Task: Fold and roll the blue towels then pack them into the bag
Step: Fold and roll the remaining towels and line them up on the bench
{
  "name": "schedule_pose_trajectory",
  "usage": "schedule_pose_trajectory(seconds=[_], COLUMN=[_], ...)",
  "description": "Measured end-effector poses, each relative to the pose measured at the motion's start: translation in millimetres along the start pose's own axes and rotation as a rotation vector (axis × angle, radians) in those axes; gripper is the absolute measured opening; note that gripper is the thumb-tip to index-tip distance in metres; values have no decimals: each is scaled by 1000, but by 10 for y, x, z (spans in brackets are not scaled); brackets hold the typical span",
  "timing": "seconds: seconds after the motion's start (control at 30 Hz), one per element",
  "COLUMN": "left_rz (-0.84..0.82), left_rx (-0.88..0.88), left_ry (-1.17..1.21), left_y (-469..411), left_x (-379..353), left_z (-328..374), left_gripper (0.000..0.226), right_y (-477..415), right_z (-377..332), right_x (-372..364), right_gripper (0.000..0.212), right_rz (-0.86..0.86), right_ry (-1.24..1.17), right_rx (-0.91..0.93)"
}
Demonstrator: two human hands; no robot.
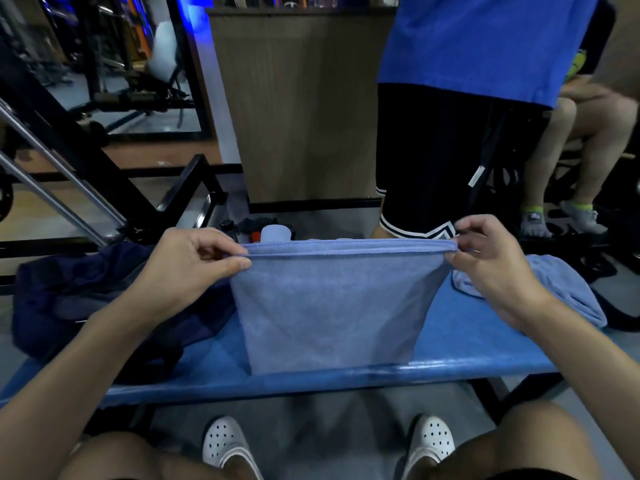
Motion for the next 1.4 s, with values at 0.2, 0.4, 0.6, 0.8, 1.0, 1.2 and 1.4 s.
schedule_pose_trajectory(seconds=[0.2,0.4,0.6,0.8,1.0,1.2,1.4], left_rz=[-40,-47,-27,-7,-79,-5,-45], left_rx=[-16,-5,59,128,99,94,119], left_ry=[-42,-141,-11,173,216,132,75], left_y=[2,-7,10,-5,5,-54,-32], left_x=[-56,-50,-33,-2,-52,-28,-75], left_z=[91,89,90,30,101,84,88], left_gripper=[36,15,8,9,15,5,13], right_y=[25,40,75,49,7,-24,-25], right_z=[-80,-99,-177,-230,-278,-261,-234], right_x=[-108,-49,-108,18,93,92,108], right_gripper=[26,16,8,12,16,18,18], right_rz=[-144,-119,-170,-80,-16,-23,-30], right_ry=[114,28,-84,-57,-35,-18,31], right_rx=[-4,-63,-71,-19,-10,-24,-25])
Point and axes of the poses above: each hand's wrist, its own y-axis away from the middle knuckle, its own x-axis out of the back of the hand, z = x × y, the point moved 9 cm from there along -y, towards the middle knuckle, and after that the axes turned 4 degrees about y, right-handed, at the moved point
